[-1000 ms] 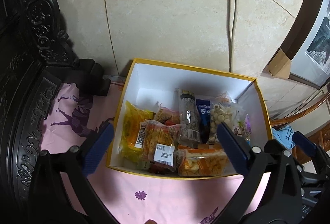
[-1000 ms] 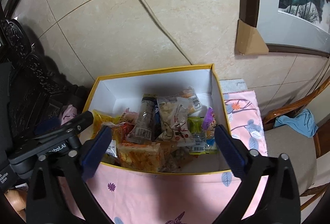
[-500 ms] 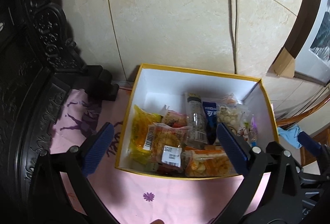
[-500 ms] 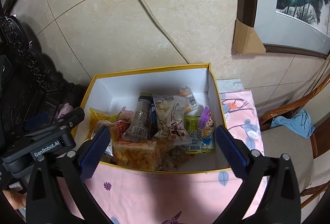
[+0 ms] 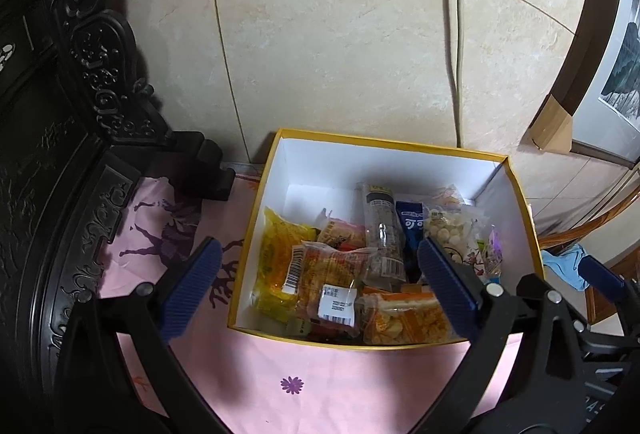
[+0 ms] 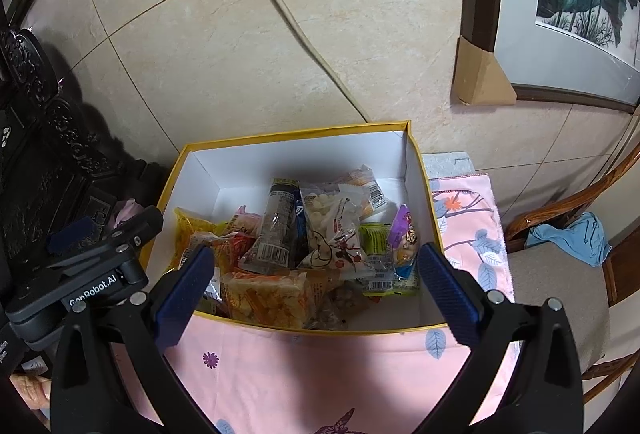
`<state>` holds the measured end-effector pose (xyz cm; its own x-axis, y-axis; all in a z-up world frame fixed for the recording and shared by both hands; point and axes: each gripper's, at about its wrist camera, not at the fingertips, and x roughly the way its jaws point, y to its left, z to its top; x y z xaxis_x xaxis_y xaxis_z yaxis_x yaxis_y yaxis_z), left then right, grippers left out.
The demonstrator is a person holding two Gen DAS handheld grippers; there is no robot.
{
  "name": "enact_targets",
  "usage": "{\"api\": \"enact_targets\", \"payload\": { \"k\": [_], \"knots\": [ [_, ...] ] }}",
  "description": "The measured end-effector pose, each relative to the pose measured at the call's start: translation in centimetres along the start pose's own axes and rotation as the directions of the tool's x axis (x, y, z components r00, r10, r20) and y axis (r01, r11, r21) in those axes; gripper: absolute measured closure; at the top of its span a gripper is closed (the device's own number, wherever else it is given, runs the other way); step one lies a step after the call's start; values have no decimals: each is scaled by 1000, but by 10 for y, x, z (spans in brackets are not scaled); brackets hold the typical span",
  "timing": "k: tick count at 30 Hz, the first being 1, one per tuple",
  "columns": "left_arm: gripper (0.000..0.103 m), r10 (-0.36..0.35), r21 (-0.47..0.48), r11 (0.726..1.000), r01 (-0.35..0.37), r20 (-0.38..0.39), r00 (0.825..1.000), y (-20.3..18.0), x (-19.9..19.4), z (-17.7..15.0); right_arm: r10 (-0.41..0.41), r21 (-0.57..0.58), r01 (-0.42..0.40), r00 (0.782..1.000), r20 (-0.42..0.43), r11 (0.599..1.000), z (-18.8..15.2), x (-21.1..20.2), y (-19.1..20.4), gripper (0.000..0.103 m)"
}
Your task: Organize snacks
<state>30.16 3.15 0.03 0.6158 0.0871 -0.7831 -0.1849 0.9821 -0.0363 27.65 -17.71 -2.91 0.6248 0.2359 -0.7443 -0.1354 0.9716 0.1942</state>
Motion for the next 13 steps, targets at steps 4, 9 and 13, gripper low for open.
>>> {"api": "enact_targets", "payload": {
  "k": [4, 9, 13],
  "knots": [
    [2, 6, 4, 1000, -6, -4, 1000, -1, 0, 1, -1, 2, 1, 1000, 0, 1000, 0, -1, 0, 1],
    [2, 6, -6, 1000, -6, -6, 1000, 1, 0, 1, 0, 3, 0, 1000, 0, 1000, 0, -1, 1, 1],
    [2, 5, 1, 1000, -5, -9, 1000, 0, -1, 0, -2, 5, 2, 1000, 2, 1000, 0, -3, 1, 1]
  ]
}}
